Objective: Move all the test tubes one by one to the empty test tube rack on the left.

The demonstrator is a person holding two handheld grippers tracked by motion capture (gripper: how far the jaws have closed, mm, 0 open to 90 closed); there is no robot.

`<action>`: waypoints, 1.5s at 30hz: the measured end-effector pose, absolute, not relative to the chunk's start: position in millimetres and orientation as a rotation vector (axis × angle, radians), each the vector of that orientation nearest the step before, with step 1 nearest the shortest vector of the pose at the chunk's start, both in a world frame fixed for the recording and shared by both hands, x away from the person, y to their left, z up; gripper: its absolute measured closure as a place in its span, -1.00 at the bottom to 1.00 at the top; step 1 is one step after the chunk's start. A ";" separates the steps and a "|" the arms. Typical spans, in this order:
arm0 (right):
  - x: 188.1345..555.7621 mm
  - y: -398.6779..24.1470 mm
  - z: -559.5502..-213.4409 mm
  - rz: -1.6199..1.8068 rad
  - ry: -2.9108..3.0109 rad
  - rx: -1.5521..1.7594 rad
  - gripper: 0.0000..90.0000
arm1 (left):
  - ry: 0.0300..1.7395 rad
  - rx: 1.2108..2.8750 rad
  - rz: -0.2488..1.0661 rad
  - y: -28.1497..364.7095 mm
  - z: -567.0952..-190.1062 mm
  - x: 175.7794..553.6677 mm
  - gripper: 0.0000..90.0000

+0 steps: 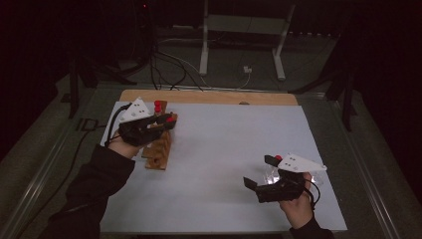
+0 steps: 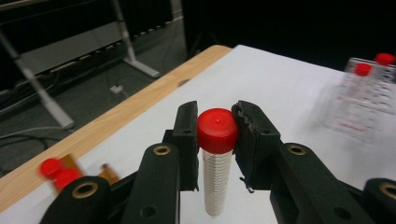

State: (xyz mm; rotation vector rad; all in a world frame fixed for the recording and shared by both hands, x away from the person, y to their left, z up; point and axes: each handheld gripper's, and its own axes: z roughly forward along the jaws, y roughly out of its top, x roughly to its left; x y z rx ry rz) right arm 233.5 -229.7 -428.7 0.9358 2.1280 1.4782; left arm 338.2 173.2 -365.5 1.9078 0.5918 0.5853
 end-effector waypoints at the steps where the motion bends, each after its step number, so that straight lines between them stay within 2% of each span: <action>1: 233.7 -229.6 -429.0 1.478 2.131 0.934 -1.00 | 0.611 1.904 0.597 176.5 -365.6 340.2 0.60; 14: 233.6 -229.1 -430.2 1.480 2.138 0.932 -1.00 | 0.785 1.811 0.711 208.0 -370.4 369.9 0.60; 26: 233.5 -231.2 -431.2 1.495 2.131 0.924 -1.00 | 0.879 1.780 0.786 207.1 -386.7 398.3 0.60; 45: 234.5 -232.3 -432.6 1.493 2.130 0.929 -1.00 | 0.973 1.876 0.744 202.3 -429.1 417.5 0.60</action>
